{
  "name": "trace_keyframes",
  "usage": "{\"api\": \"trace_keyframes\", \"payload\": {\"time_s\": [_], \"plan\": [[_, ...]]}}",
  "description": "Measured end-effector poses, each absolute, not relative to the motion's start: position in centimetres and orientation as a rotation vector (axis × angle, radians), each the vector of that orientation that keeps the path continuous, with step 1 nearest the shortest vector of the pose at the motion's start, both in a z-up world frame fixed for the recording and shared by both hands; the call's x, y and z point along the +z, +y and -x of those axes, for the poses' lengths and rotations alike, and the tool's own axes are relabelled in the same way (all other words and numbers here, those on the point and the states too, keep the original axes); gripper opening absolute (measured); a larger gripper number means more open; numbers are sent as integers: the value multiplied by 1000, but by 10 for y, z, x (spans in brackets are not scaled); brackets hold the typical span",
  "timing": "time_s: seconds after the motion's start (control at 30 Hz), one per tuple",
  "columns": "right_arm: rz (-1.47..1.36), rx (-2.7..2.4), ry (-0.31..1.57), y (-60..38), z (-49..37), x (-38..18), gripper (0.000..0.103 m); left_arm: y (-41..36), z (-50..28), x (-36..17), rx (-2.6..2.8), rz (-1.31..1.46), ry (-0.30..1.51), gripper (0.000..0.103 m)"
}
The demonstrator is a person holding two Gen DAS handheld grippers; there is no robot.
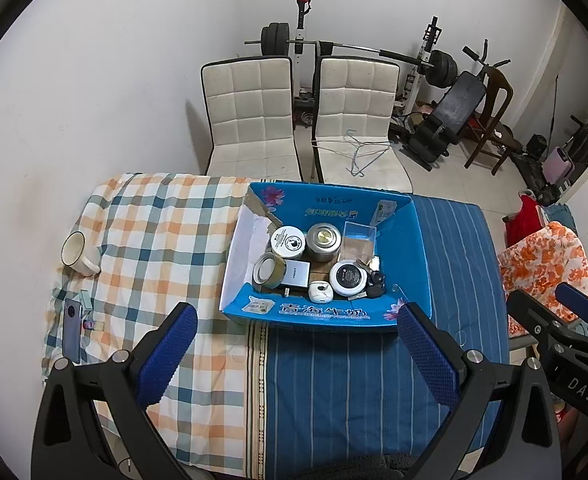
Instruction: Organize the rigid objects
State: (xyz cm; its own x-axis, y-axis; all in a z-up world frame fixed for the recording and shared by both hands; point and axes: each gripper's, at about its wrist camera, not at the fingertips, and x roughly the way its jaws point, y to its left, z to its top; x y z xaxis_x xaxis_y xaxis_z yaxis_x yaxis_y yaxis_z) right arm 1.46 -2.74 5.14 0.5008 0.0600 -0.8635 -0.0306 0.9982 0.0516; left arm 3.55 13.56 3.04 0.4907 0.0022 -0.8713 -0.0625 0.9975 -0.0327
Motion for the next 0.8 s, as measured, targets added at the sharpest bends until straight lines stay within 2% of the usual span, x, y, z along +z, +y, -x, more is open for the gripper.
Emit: {"api": "trace_keyframes", "payload": {"time_s": [0.8], "plan": [[-28, 59, 1044, -38, -13, 47, 92, 133, -28, 27, 71, 73, 1061, 103]]}}
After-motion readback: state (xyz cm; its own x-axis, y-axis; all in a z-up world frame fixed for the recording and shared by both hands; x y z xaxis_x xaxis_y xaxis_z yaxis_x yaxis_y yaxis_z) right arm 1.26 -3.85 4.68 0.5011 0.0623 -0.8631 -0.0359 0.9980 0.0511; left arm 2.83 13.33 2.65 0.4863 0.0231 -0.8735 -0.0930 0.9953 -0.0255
